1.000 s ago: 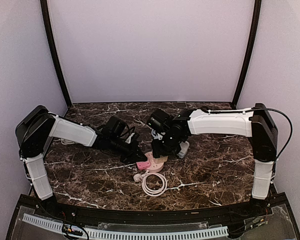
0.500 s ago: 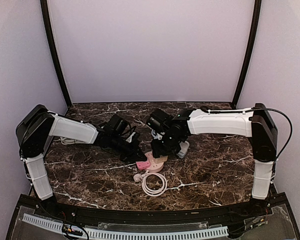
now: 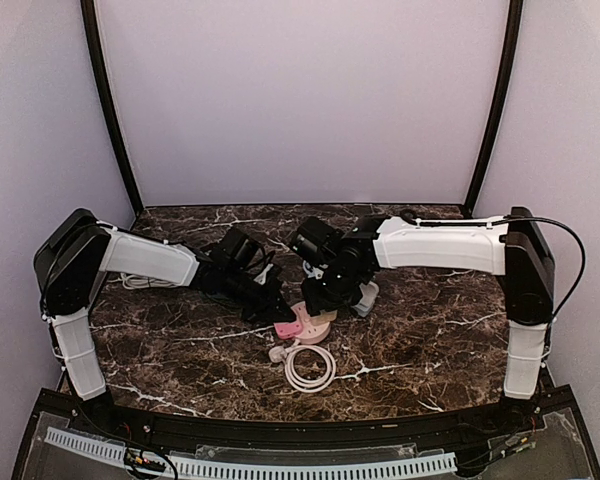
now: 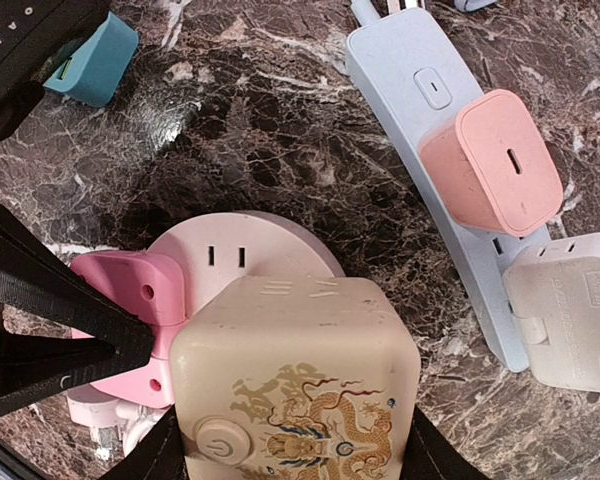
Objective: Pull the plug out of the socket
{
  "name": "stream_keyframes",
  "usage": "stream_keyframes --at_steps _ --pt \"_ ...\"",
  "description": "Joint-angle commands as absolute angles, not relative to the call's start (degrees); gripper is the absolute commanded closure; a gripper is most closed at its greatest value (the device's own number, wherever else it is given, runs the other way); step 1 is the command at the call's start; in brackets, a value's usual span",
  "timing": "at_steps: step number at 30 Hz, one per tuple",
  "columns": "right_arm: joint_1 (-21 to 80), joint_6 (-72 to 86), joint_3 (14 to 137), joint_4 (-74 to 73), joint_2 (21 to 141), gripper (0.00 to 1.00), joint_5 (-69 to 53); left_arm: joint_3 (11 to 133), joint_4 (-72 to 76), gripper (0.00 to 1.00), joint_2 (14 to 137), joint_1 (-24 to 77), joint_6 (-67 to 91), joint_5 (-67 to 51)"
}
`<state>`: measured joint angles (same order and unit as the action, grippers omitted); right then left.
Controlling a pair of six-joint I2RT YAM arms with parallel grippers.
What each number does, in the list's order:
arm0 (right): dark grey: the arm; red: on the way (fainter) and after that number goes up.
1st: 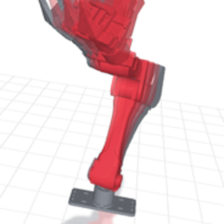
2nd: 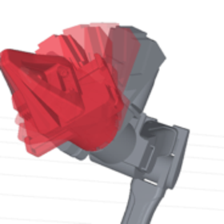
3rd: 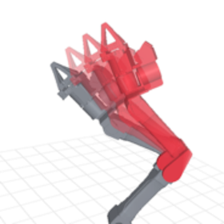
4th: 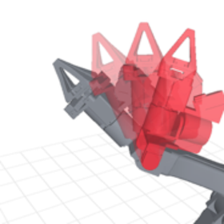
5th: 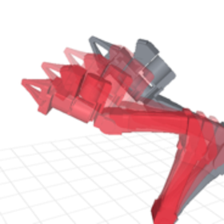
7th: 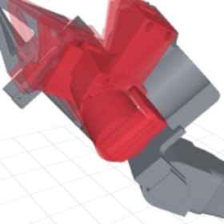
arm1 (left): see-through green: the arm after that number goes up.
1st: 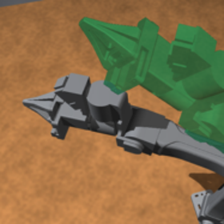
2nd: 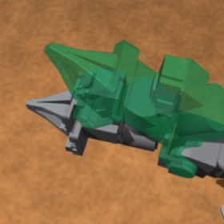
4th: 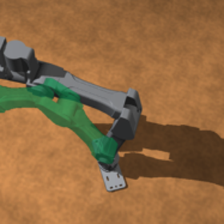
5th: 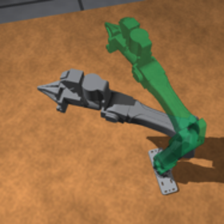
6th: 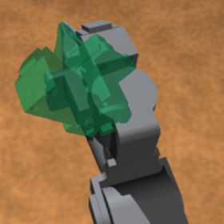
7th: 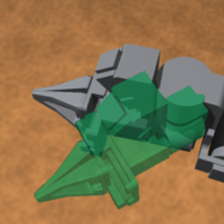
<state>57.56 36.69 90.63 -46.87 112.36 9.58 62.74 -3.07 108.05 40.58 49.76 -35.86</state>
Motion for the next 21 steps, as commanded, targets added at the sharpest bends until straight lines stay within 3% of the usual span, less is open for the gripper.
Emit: stream_keyframes --at_steps 1,21 --pt "59.4 35.3 95.3 -46.29 110.04 0.75 12.61 61.22 -12.11 1.0 112.12 40.91 49.93 -28.12" --pt "58.08 37.01 88.88 -41.08 110.97 0.76 8.93 67.54 -10.0 1.0 108.66 41.11 49.64 -33.04"
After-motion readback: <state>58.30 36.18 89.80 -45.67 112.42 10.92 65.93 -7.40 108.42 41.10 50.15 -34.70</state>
